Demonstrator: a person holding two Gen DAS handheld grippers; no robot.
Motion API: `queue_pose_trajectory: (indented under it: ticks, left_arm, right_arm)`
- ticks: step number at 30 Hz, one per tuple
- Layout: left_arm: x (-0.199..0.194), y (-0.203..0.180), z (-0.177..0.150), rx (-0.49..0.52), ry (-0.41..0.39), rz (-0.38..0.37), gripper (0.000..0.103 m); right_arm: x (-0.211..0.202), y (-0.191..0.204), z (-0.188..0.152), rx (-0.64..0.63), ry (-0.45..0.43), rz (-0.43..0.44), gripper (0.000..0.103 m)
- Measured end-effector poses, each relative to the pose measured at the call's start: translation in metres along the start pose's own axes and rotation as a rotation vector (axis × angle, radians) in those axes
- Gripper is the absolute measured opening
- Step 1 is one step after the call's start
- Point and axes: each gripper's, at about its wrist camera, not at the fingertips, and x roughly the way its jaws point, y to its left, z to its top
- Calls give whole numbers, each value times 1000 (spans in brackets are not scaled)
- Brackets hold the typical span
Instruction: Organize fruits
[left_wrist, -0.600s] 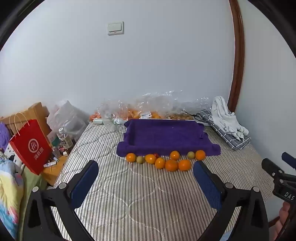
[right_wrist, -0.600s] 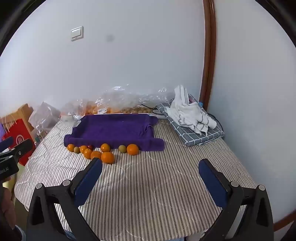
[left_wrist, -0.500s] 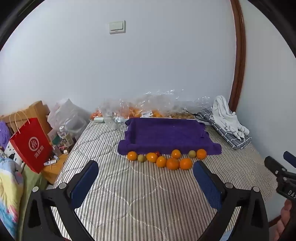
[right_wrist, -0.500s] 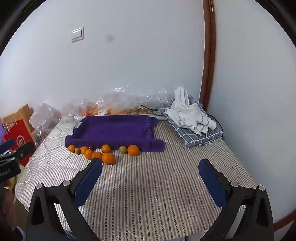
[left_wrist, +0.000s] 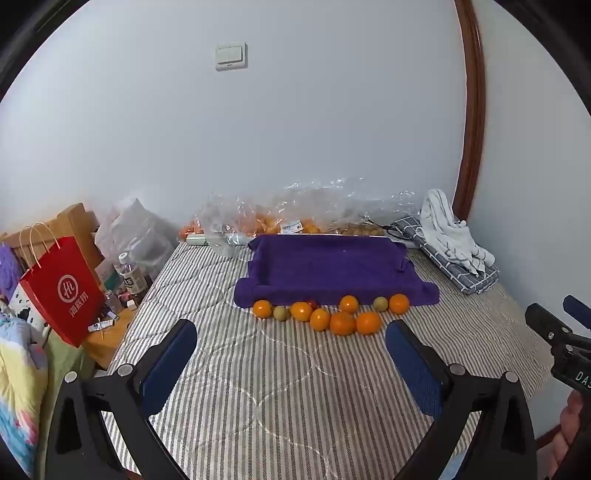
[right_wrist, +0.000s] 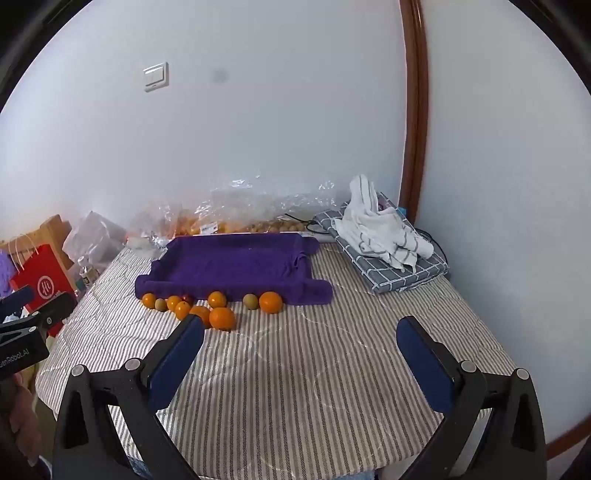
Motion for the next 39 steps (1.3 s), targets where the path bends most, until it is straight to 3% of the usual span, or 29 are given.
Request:
queue_pose_trajectory:
  ticks: [9,12,15,25,39]
  left_arm:
    - [-6,-6,2,-2,-16,-47,103]
    - [-10,-8,6,27,-24,-21,103]
    - [-18,-6,5,8,-54,-8,103]
    - [-20,15,-3,-54,-62,-49,103]
    - [-6,33,-10,-113,-16,-41,103]
  right_arm:
    - [-3,0,-4,-17,8,22,103]
    - [-8,5,-1,-13,-26,38,103]
    - [-10,6,0,-2,-26,80,103]
    - [-15,18,-3,-40,-38,68,103]
    - [3,27,-7,-40,7,94,103]
